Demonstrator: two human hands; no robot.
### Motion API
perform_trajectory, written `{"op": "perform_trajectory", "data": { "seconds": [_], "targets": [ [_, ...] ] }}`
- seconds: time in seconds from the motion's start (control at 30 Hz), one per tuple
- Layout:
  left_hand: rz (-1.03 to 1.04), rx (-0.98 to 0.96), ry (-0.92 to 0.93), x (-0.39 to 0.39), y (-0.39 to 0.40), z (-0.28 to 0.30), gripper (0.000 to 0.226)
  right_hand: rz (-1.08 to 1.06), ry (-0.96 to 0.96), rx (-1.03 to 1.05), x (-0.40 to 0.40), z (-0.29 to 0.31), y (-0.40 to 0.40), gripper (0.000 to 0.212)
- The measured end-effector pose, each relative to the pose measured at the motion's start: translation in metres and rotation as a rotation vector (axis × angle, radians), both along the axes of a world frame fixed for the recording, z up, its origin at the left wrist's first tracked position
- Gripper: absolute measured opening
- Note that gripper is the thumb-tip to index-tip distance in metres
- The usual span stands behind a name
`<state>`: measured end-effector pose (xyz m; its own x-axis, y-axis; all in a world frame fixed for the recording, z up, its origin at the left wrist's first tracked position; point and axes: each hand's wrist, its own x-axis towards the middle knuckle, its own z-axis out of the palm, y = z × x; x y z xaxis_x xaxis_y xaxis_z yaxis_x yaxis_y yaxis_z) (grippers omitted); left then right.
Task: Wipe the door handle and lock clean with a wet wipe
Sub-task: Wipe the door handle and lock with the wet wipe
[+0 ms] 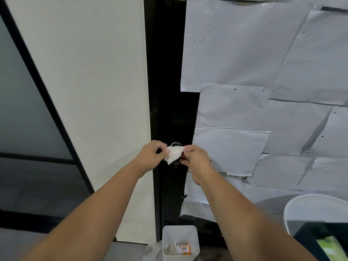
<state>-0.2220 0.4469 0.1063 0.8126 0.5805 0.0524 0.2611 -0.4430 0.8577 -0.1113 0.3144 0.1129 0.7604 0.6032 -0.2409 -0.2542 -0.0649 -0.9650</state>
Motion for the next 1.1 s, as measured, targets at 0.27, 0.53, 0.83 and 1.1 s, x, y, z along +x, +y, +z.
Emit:
{"op": "perform_trajectory", "data": {
  "seconds": [0.27,0.53,0.83,1.1],
  "targets": [
    [0.095,-0.049,0.047,0.004,-0.002,0.009,0.01,-0.063,-0.043,-0.056,0.01,0.007,-0.005,0.021],
    [0.078,-0.161,0.027,0.003,-0.001,0.004,0.018,-0.1,0.025,-0.053,0.015,0.008,-0.014,0.022],
    [0.145,-0.677,-0.2,0.004,-0.019,0.017,0.041,0.073,-0.398,-0.267,0.007,0.005,-0.017,0.026],
    [0.105,-0.692,-0.16,0.009,-0.025,0.023,0.058,0.26,-0.464,-0.236,-0.007,0.014,-0.013,0.009]
  ]
}}
